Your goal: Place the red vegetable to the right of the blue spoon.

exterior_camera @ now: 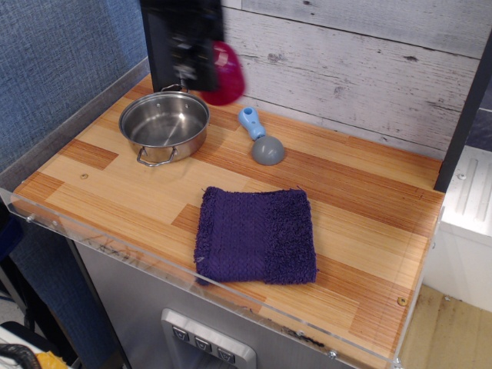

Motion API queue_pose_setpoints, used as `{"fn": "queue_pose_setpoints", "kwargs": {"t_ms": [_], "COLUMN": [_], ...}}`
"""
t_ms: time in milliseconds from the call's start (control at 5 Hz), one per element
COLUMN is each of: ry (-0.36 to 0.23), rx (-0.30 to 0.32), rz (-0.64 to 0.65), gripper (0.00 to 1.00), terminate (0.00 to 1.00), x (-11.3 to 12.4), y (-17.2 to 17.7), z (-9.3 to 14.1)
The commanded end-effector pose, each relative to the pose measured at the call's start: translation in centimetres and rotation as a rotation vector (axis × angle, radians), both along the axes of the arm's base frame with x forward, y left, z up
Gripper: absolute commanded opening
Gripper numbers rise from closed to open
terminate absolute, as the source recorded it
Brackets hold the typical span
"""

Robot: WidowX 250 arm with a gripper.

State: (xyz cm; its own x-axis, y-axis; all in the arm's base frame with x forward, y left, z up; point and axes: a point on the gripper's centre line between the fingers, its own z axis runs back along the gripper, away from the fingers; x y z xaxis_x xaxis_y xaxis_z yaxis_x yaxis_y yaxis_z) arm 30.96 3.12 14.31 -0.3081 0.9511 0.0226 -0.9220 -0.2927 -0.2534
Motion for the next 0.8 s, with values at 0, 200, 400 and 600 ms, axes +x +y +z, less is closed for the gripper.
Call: {"fn": "queue_pose_setpoints", "kwargs": {"t_ms": [0, 200, 400, 600], "ry": [-0.039, -0.020, -0.023, 0.001], "rx": [0.030, 0.030, -0.016, -0.036], "rz": [-0.069, -0.093, -0.068, -0.053], "gripper": [0.00, 0.00, 0.00, 0.00], "terminate": [0.00, 0.00, 0.00, 0.00], "x": [3.1, 4.9, 6.0, 6.3], "y": [-4.0, -5.0, -5.4, -5.3], "z": [-2.6, -4.4, -6.0, -7.4]}}
